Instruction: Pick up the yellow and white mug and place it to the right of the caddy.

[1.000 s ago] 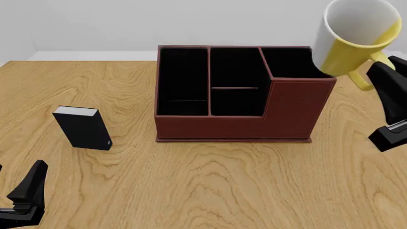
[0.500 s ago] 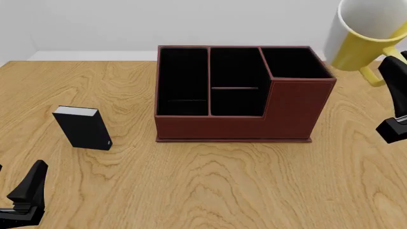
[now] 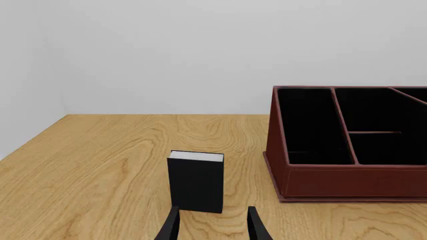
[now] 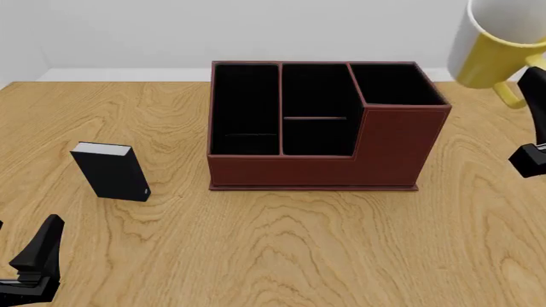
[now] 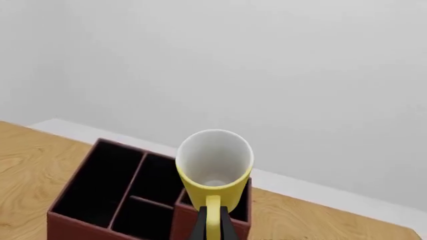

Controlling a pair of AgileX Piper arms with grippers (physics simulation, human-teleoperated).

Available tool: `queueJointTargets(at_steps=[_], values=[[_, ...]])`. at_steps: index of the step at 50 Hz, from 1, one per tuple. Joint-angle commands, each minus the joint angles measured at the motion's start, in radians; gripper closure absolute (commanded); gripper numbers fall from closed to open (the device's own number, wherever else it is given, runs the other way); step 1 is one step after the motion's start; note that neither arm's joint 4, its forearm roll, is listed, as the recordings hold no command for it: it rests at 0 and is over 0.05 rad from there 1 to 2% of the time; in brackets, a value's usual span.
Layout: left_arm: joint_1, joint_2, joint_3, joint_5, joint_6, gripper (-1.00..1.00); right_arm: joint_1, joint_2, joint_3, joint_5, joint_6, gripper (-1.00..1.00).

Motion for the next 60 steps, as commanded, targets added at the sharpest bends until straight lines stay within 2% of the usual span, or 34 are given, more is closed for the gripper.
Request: queueJointTargets(at_steps=[1,11,38,60], values=[[0.000,0.000,0.000,0.000,0.000,-1.00,-0.036,0.031,-0.020,-0.020,0.033,1.00],[0.000,0.000,0.000,0.000,0.000,-1.00,-0.074,0.082,-0.018,-0.066,0.057,1.00],[0.000,0.000,0.000,0.000,0.000,-1.00,-0.182,0.200,-0.011,-0.168,0.078,1.00],[0.000,0.000,0.000,0.000,0.000,-1.00,-0.271,0.240,-0.029,-0.183,0.106,1.00]])
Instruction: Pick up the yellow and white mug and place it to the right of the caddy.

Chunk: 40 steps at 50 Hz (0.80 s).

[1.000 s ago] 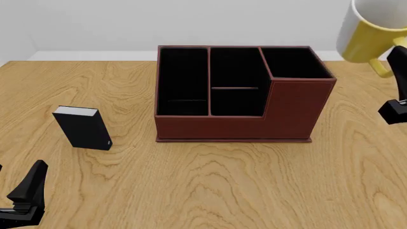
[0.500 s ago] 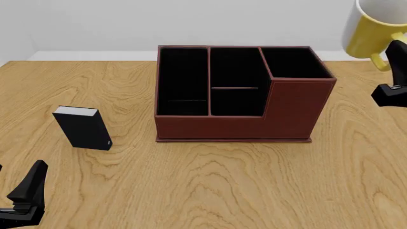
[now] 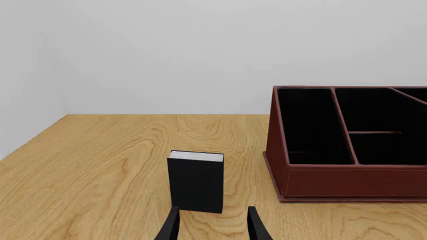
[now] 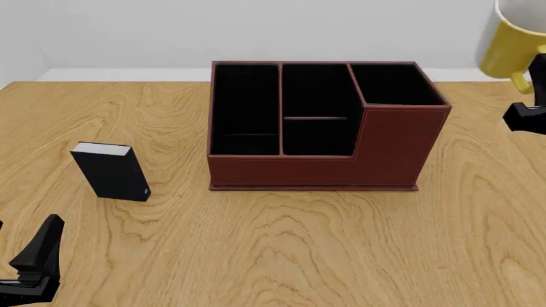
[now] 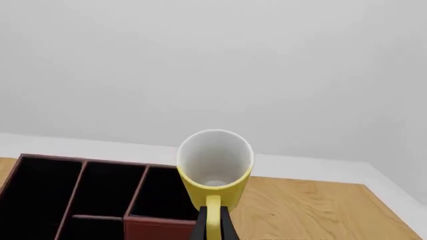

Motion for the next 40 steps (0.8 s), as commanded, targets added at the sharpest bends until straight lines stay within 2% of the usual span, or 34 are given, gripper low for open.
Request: queueJointTargets(at_steps=[1,25,40], values=[[0.000,0.000,0.000,0.000,0.000,-1.00,-0.046,0.020,-0.012,-0.012,0.023,1.00],[0.000,0.000,0.000,0.000,0.000,-1.00,-0.117,0.087,0.029,-0.079,0.020,1.00],[0.000,0.000,0.000,0.000,0.000,-1.00,-0.155,0.165,0.069,-0.160,0.023,1.00]])
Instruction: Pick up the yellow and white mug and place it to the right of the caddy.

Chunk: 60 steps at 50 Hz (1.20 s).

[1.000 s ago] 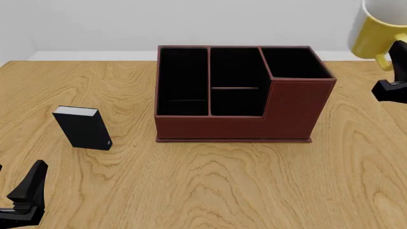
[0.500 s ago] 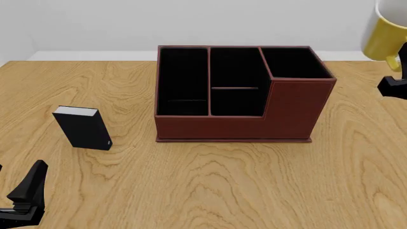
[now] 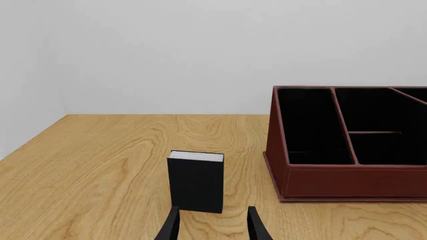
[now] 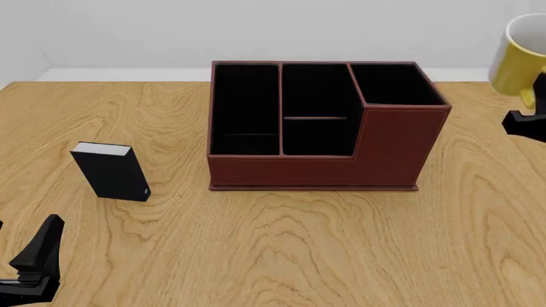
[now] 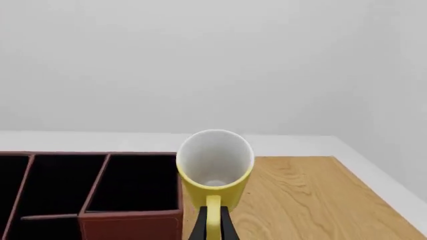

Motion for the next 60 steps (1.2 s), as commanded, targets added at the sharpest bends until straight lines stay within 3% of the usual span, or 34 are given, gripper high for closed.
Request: queueJointTargets(at_steps=[1,60], values=[[0.000,0.000,0.000,0.000,0.000,-1.00,-0.026,0.049,0.030,-0.059,0.012,1.00],[0.000,0.000,0.000,0.000,0.000,-1.00,-0.041,0.214,0.195,-0.274,0.000,1.00]])
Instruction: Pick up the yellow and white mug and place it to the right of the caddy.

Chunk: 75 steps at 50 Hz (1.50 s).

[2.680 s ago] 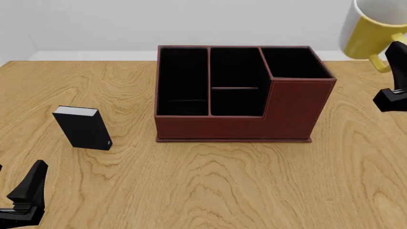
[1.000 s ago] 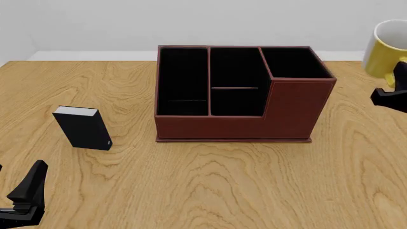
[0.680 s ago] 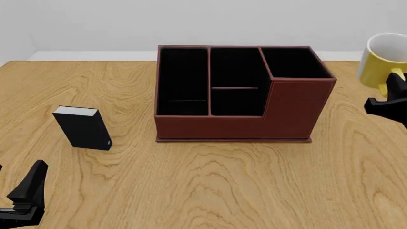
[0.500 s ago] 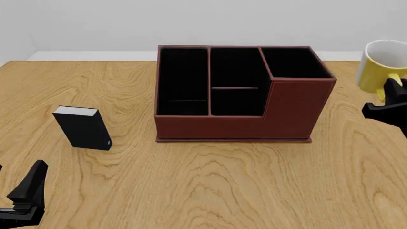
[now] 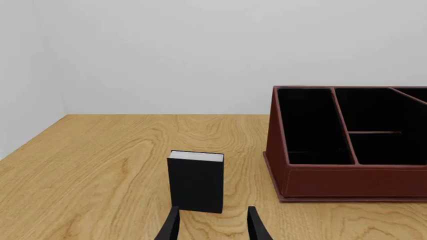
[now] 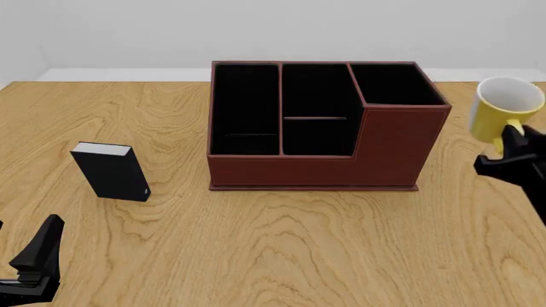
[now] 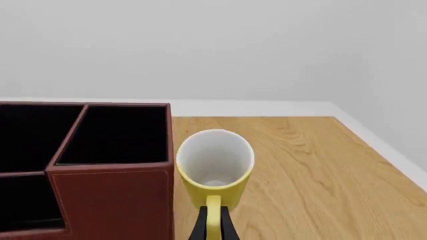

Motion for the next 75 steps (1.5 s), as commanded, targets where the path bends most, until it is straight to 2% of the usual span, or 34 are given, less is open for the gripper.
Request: queueJointTargets(at_steps=[1,75], values=[[0.000,0.000,0.000,0.000,0.000,-1.00,-0.004,0.034,0.013,-0.038,0.007,1.00],[0.000,0.000,0.000,0.000,0.000,-1.00,-0.041,0.399,0.080,-0.358,0.006,1.00]])
